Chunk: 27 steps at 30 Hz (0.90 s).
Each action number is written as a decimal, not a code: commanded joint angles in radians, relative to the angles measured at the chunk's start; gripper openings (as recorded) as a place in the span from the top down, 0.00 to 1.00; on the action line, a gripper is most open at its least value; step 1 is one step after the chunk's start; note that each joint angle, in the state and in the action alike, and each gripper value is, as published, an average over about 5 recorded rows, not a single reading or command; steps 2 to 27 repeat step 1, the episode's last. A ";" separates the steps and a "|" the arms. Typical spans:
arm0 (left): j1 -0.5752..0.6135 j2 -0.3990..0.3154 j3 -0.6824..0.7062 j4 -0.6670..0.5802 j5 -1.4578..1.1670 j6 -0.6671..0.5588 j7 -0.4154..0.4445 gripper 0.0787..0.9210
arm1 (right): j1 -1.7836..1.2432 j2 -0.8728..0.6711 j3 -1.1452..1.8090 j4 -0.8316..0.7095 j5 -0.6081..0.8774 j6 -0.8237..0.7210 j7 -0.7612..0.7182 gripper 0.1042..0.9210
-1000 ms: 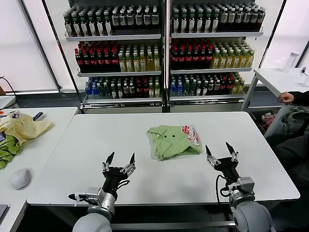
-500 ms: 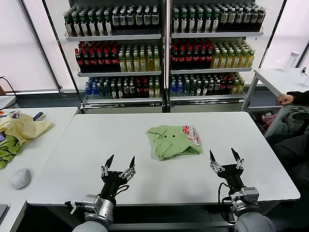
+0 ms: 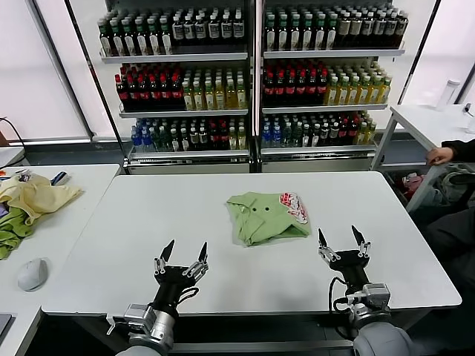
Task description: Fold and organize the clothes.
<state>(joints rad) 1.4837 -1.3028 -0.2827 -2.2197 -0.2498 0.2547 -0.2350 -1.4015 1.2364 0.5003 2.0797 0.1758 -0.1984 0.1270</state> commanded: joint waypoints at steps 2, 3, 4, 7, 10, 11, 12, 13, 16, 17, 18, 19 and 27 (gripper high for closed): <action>0.015 -0.010 0.000 -0.011 0.010 -0.003 -0.001 0.12 | 0.028 -0.002 -0.025 -0.012 -0.006 -0.022 0.015 0.12; 0.015 -0.010 0.000 -0.011 0.010 -0.003 -0.001 0.12 | 0.028 -0.002 -0.025 -0.012 -0.006 -0.022 0.015 0.12; 0.015 -0.010 0.000 -0.011 0.010 -0.003 -0.001 0.12 | 0.028 -0.002 -0.025 -0.012 -0.006 -0.022 0.015 0.12; 0.015 -0.010 0.000 -0.011 0.010 -0.003 -0.001 0.12 | 0.028 -0.002 -0.025 -0.012 -0.006 -0.022 0.015 0.12; 0.015 -0.010 0.000 -0.011 0.010 -0.003 -0.001 0.12 | 0.028 -0.002 -0.025 -0.012 -0.006 -0.022 0.015 0.12; 0.015 -0.010 0.000 -0.011 0.010 -0.003 -0.001 0.12 | 0.028 -0.002 -0.025 -0.012 -0.006 -0.022 0.015 0.12; 0.015 -0.010 0.000 -0.011 0.010 -0.003 -0.001 0.12 | 0.028 -0.002 -0.025 -0.012 -0.006 -0.022 0.015 0.12; 0.015 -0.010 0.000 -0.011 0.010 -0.003 -0.001 0.12 | 0.028 -0.002 -0.025 -0.012 -0.006 -0.022 0.015 0.12; 0.015 -0.010 0.000 -0.011 0.010 -0.003 -0.001 0.12 | 0.028 -0.002 -0.025 -0.012 -0.006 -0.022 0.015 0.12; 0.015 -0.010 0.000 -0.011 0.010 -0.003 -0.001 0.12 | 0.028 -0.002 -0.025 -0.012 -0.006 -0.022 0.015 0.12; 0.015 -0.010 0.000 -0.011 0.010 -0.003 -0.001 0.12 | 0.028 -0.002 -0.025 -0.012 -0.006 -0.022 0.015 0.12; 0.015 -0.010 0.000 -0.011 0.010 -0.003 -0.001 0.12 | 0.028 -0.002 -0.025 -0.012 -0.006 -0.022 0.015 0.12; 0.015 -0.010 0.000 -0.011 0.010 -0.003 -0.001 0.12 | 0.028 -0.002 -0.025 -0.012 -0.006 -0.022 0.015 0.12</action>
